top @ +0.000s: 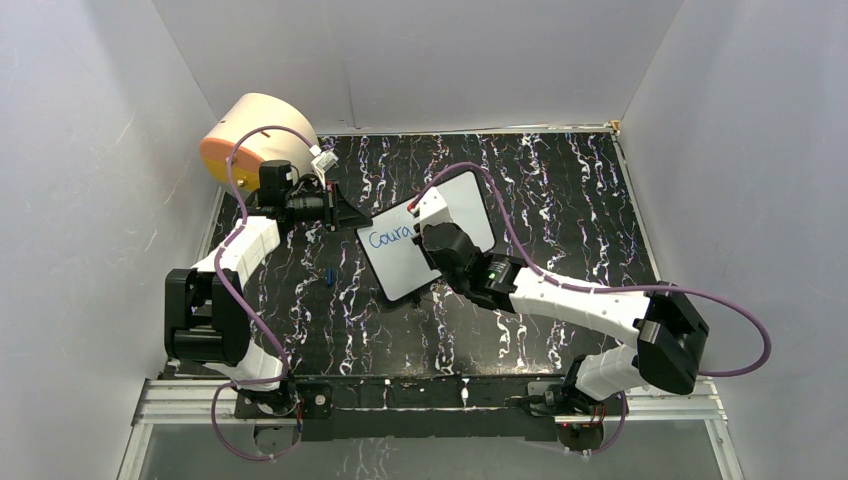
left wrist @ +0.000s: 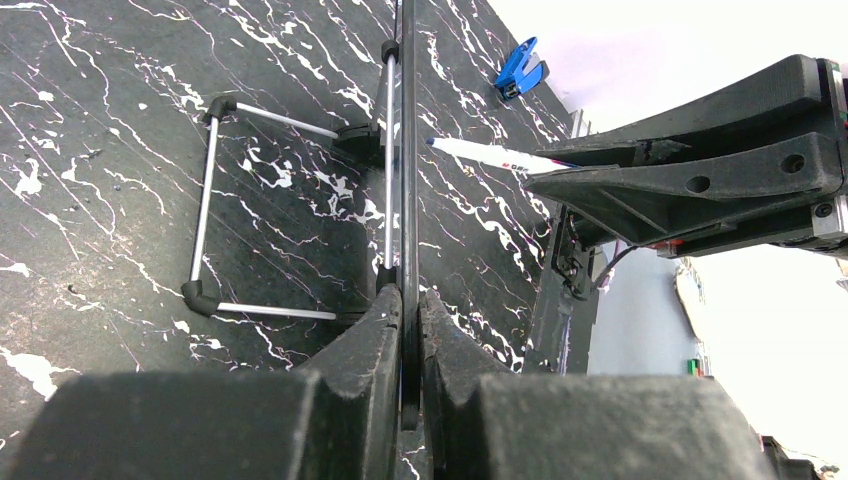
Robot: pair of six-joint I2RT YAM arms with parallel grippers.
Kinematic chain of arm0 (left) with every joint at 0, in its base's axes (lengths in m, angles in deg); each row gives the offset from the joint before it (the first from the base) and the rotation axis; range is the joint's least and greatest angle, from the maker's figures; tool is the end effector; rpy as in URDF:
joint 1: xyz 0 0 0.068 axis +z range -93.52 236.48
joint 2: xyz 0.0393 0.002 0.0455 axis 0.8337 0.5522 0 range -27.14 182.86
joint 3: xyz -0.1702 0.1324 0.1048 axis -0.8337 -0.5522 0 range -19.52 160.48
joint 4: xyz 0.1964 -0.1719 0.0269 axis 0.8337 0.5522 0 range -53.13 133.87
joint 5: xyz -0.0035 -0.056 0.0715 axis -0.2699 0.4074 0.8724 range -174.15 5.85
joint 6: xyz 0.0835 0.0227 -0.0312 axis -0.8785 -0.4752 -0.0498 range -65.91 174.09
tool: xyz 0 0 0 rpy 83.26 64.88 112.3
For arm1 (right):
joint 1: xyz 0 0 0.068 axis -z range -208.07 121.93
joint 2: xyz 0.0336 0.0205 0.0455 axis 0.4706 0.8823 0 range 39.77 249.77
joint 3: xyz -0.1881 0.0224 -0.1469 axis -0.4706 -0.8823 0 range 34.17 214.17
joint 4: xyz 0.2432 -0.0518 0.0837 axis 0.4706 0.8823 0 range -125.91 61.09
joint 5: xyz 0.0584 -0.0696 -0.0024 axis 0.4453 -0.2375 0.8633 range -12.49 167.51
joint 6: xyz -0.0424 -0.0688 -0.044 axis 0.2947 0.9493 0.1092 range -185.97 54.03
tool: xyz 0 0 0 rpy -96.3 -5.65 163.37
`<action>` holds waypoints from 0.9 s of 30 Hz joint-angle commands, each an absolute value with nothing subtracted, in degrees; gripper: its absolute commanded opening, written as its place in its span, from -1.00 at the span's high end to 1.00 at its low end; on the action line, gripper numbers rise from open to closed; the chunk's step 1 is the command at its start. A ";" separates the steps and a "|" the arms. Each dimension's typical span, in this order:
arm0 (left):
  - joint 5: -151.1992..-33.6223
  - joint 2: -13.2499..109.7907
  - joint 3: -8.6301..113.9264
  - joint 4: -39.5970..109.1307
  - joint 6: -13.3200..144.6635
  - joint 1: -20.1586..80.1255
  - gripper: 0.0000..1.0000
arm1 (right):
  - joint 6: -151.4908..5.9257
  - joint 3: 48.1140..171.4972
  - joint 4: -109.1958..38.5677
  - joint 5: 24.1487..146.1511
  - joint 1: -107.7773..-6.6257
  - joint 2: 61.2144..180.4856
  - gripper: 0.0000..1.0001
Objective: Write a sentence on the whiteboard
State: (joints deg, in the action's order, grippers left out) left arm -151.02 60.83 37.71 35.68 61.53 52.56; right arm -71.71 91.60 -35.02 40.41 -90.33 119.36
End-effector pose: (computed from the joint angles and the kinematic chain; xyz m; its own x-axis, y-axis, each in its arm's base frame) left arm 0.3406 -0.0994 0.2164 -0.5945 -0.0101 -0.8040 0.7545 0.3387 -0.5622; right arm 0.2106 0.2933 0.2473 -0.2263 -0.2585 -0.9391 -0.4271 0.8929 -0.1429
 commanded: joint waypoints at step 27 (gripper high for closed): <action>-149.89 61.99 38.07 39.16 59.45 52.09 1.00 | -70.12 94.03 -41.62 41.21 -89.63 122.39 1.00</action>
